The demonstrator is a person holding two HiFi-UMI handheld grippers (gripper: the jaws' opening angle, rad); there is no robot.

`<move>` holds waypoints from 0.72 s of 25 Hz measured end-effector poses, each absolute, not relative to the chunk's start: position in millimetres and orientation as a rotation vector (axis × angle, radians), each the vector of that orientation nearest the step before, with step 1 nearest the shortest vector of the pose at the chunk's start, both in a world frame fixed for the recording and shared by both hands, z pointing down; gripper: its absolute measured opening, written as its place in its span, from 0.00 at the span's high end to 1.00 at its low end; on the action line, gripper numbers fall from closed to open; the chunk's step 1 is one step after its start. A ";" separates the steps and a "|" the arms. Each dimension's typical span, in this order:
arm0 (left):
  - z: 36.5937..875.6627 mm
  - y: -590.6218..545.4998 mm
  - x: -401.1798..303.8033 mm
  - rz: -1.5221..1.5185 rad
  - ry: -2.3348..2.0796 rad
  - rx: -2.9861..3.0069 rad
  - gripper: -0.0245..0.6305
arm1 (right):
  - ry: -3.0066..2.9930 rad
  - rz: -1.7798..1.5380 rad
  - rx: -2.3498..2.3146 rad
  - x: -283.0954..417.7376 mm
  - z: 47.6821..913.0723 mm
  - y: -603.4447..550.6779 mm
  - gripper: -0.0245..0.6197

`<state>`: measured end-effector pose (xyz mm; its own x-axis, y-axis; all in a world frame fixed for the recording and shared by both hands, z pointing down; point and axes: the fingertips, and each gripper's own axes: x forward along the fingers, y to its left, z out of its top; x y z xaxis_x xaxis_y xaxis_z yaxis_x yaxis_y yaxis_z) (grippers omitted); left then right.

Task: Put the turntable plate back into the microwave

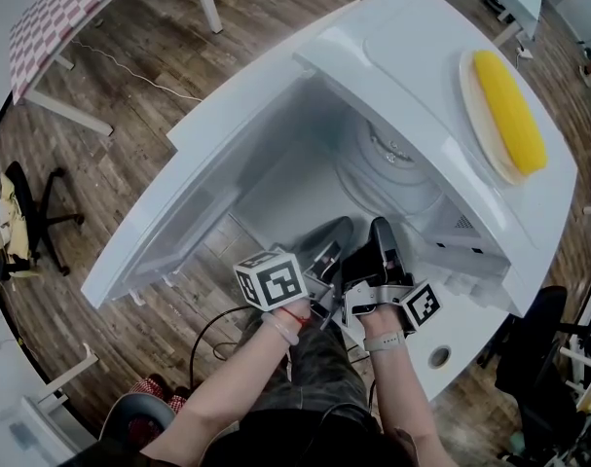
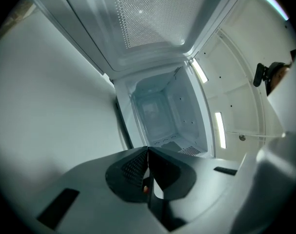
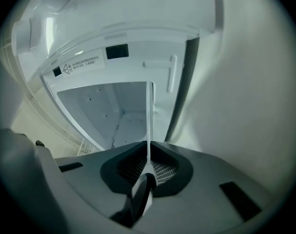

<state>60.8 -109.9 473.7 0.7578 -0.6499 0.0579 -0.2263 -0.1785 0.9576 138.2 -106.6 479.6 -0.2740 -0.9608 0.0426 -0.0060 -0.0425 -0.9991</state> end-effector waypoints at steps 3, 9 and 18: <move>473.4 -108.0 59.7 -0.445 -0.693 1.746 0.94 | 1.328 -1.417 -1.101 147.8 480.8 -111.4 0.91; 470.7 -107.8 57.8 -0.468 -0.696 1.736 0.94 | 1.273 -1.399 -1.127 157.3 479.0 -123.5 0.91; 474.1 -106.1 57.1 -0.459 -0.705 1.732 0.94 | 1.279 -1.348 -1.180 171.2 477.8 -120.5 0.91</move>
<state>57.1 -106.1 474.1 0.7426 -0.6675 0.0545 -0.2204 -0.1667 0.9610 171.2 -120.5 477.8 -0.1322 -0.9899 0.0521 -0.0001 -0.0526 -0.9986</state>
